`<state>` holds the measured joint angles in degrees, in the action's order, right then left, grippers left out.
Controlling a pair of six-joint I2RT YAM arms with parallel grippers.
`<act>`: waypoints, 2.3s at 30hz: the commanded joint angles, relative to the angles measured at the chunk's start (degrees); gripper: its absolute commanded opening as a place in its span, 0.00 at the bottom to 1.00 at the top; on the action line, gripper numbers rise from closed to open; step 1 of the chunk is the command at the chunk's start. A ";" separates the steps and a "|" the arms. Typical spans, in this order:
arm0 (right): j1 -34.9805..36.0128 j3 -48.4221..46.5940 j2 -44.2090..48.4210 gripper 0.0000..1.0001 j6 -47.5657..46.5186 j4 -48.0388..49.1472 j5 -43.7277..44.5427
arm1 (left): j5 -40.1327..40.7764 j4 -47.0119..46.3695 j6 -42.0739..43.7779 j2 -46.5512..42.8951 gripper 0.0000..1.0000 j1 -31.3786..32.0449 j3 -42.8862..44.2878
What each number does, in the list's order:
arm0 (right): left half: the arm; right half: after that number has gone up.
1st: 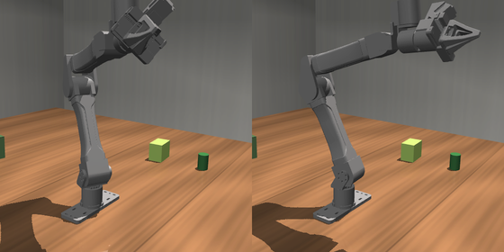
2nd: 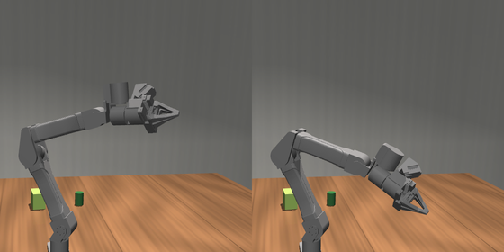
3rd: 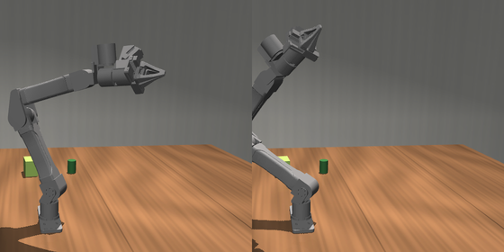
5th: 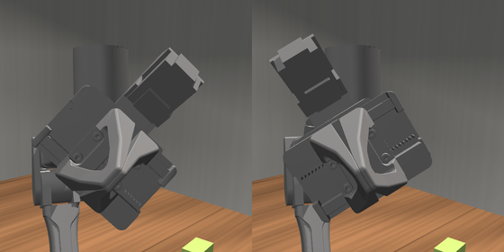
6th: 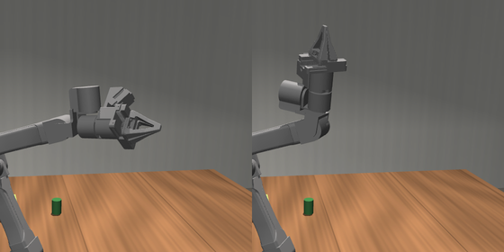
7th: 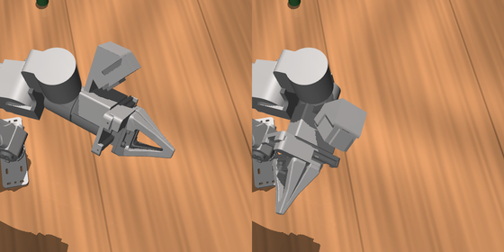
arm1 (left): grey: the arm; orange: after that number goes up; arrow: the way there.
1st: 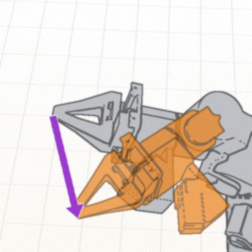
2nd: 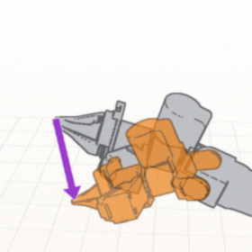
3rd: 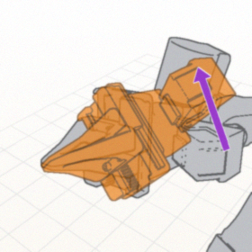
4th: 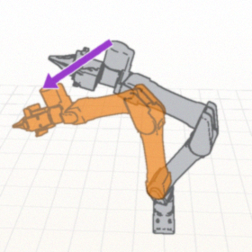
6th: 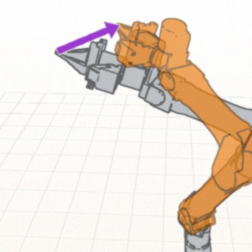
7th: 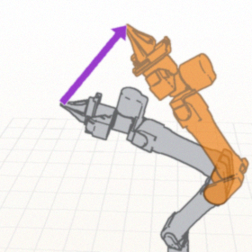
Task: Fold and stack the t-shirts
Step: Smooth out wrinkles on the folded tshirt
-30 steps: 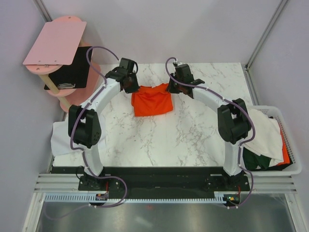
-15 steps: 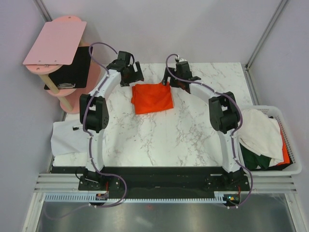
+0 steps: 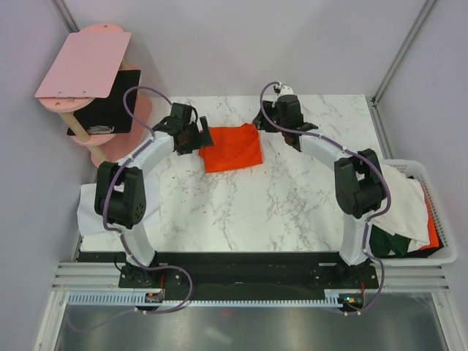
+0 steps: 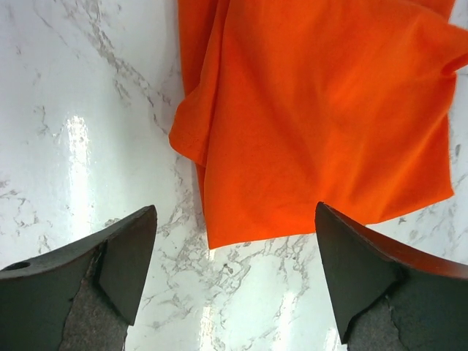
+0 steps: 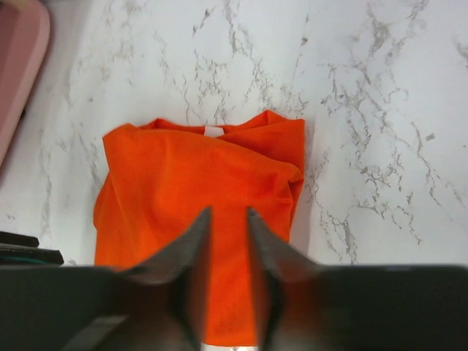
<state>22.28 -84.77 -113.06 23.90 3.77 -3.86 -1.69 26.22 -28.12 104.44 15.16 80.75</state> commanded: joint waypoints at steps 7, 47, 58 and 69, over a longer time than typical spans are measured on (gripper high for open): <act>0.13 -16.99 -15.43 0.09 0.09 -5.26 -3.45 | 0.02 -8.81 -1.68 8.40 0.93 -0.04 1.51; -1.01 -22.19 -20.45 0.14 -0.61 -4.21 -4.67 | 1.61 -11.98 -1.32 12.10 0.29 -0.13 6.70; -1.28 -21.49 -20.28 0.14 -0.26 -4.21 -5.81 | 1.60 -12.50 -0.53 13.50 0.60 -0.22 10.57; -1.63 -20.70 -20.19 0.14 -0.17 -2.63 -6.51 | 1.26 -10.75 0.17 20.88 0.57 -0.13 21.72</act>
<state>21.08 -106.21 -136.42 23.77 -1.96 -9.23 -1.50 15.77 -29.36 122.06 15.14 97.43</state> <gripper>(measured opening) 0.143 0.578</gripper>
